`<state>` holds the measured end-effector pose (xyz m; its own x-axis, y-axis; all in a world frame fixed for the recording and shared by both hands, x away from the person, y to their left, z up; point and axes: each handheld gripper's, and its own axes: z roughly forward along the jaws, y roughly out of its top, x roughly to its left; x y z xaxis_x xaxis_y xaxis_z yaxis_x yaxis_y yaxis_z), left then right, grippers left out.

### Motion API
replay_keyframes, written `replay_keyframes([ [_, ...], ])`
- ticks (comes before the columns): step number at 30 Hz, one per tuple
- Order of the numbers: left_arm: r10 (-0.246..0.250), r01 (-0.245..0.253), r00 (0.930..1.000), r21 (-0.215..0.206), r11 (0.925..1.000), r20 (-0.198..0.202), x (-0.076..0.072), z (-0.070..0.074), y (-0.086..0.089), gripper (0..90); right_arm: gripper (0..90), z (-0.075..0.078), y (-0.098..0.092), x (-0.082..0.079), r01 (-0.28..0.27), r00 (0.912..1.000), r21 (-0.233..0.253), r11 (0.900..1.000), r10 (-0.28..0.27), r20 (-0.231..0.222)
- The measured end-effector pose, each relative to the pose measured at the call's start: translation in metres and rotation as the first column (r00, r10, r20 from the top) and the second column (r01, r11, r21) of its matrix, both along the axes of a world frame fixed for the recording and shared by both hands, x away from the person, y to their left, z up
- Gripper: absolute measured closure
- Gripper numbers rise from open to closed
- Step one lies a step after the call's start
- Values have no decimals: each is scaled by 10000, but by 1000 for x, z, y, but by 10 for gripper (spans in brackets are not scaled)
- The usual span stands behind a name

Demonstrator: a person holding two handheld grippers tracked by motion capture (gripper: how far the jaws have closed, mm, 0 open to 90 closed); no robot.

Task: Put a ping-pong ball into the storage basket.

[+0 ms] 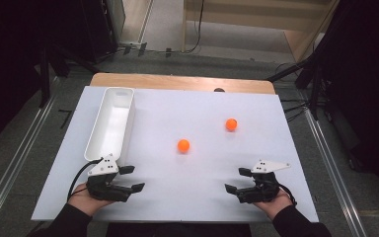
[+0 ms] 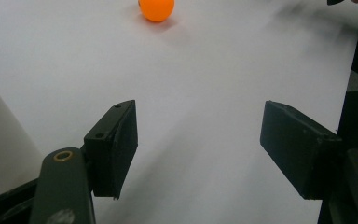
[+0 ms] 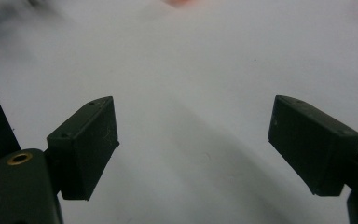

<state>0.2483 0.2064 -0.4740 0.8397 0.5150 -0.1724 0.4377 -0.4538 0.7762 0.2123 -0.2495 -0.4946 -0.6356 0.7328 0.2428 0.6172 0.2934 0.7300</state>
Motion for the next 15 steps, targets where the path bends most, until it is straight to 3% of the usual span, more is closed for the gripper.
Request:
replay_keyframes([
  [5, -48, 48, 10000, 3, 10000, 42, -1, 0, -1, 283, 143, 0, 0, 0, 72, 10000, 83, 9999, -71, -59],
  [15, -417, 415, 9991, 547, 9976, 10, -2, -2, -3, 283, 143, 2, -2, -1, 7, 10000, 185, 9998, -7, -3],
])
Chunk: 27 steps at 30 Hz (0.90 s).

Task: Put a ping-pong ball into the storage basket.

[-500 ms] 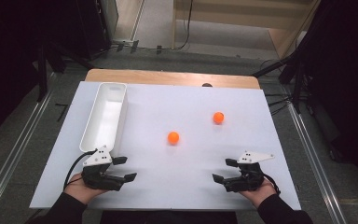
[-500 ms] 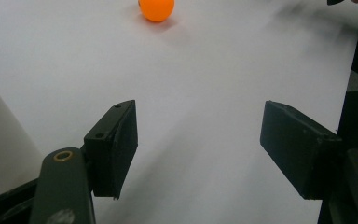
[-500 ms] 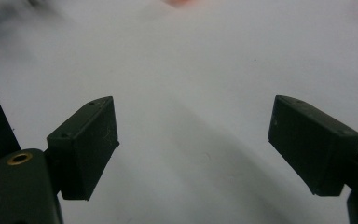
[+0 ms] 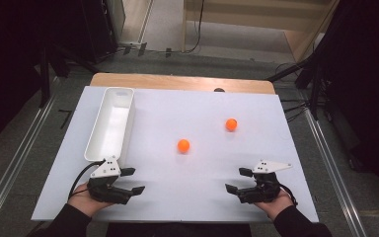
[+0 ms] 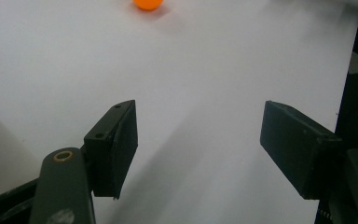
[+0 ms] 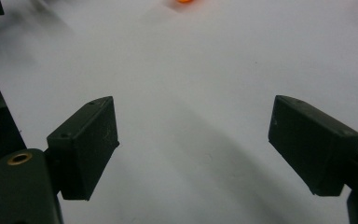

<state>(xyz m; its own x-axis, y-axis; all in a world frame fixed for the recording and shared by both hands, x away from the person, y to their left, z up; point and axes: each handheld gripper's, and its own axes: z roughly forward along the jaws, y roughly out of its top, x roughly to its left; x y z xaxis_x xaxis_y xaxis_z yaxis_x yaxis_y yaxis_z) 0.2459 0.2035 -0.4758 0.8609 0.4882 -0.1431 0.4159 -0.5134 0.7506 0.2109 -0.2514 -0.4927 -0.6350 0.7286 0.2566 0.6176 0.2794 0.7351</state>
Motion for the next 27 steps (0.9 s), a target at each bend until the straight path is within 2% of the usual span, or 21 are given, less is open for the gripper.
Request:
replay_keyframes([
  [7, -11, 11, 10000, -6, 10000, -65, 2, 0, 0, 283, 143, 0, 1, 0, -194, 9998, 20, 9998, 194, -49],
  [13, -300, 302, 9995, 184, 9994, -100, 4, -2, -1, 283, 143, -1, 1, -1, -136, 9999, 40, 9999, 136, -32],
  [27, -564, 568, 9980, 153, 9983, -268, 6, -2, -2, 283, 143, -2, 2, -1, -297, 9995, -127, 9995, 295, -127],
])
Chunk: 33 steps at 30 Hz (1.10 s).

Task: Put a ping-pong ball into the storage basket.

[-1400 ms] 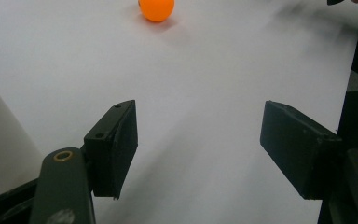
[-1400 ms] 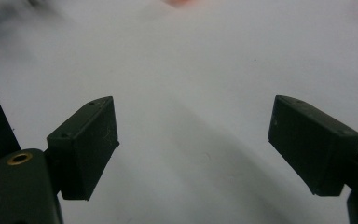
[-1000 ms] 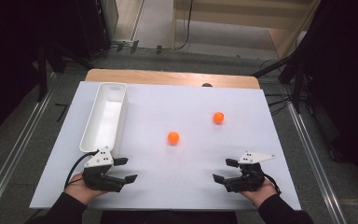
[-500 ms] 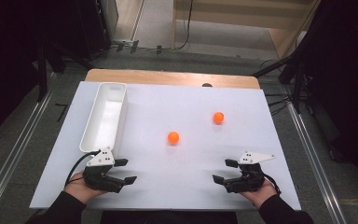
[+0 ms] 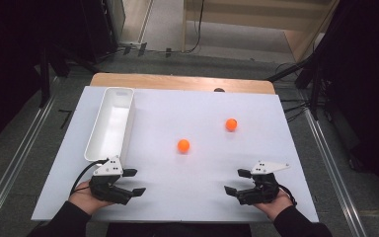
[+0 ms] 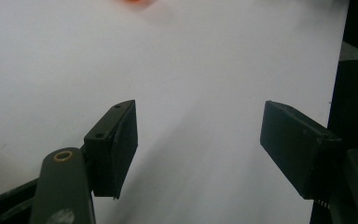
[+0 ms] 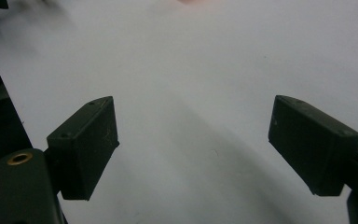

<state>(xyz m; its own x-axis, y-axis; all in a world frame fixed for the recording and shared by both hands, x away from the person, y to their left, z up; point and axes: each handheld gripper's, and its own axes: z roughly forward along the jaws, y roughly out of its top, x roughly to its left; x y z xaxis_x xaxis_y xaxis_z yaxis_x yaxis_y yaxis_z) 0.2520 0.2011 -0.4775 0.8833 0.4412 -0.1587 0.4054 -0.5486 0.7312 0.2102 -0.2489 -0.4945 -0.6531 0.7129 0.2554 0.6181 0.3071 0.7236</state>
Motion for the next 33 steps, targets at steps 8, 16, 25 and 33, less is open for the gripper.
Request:
replay_keyframes([
  [8, -32, 32, 10000, 50, 10000, -30, 0, 0, 0, 283, 143, -1, 1, 0, -51, 10000, -83, 10000, 51, -14],
  [16, -431, 431, 9990, 22, 9991, -111, 0, 1, -8, 284, 143, -2, 2, 0, -111, 9999, -111, 9999, 110, -124],
  [25, -323, 327, 9988, 105, 9994, -371, 1, 9, -22, 284, 143, -2, 2, 1, -173, 9997, -157, 9997, 170, -180],
  [33, -146, 135, 9996, -441, 9989, -239, 2, 14, -30, 284, 143, -3, 2, 1, -132, 9997, -202, 9997, 127, -226],
])
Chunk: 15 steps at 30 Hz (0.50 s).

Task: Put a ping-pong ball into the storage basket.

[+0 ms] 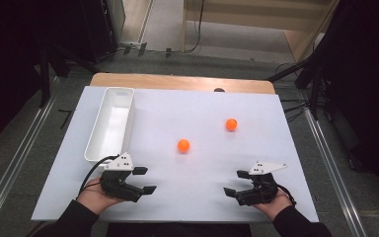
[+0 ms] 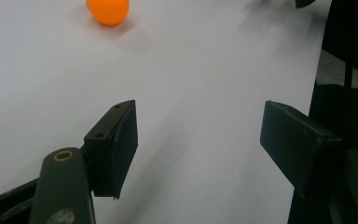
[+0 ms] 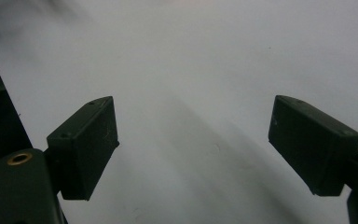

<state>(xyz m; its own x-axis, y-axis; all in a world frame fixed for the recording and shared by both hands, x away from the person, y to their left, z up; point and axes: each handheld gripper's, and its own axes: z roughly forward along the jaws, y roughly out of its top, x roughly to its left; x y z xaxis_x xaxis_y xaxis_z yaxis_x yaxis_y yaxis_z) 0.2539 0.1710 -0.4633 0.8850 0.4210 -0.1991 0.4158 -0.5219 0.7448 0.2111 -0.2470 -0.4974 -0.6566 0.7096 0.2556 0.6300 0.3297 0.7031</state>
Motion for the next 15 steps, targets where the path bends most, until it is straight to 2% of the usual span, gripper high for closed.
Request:
replay_keyframes([
  [1, 56, -56, 9999, -36, 10000, 89, 0, 1, -2, 283, 143, 0, 0, 0, 15, 10000, -13, 10000, -15, -28],
  [4, 46, -46, 10000, -64, 10000, 12, 1, 2, -3, 283, 143, 0, -1, 1, 9, 10000, -50, 10000, -9, -22],
  [5, 44, -45, 10000, -157, 9999, -43, 1, 2, -5, 259, 143, -1, -1, 1, 15, 10000, -60, 10000, -16, -80],
  [7, 65, -65, 10000, -67, 10000, 9, 1, 3, -7, 211, 143, -1, -1, 1, 0, 10000, -73, 10000, -1, -87],
  [10, 81, -83, 9998, -104, 9999, -172, 3, 3, -11, 83, 143, -1, -1, 1, 3, 10000, -69, 10000, -3, -89],
  [11, 94, -95, 9992, -24, 10000, -394, 3, 2, -15, 0, 143, -1, -1, 1, 9, 10000, -67, 10000, -9, -88],
  [15, 40, -40, 9997, 26, 10000, -257, 3, 3, -21, 0, 143, 0, -1, 1, 112, 9999, -51, 9999, -112, -82],
])
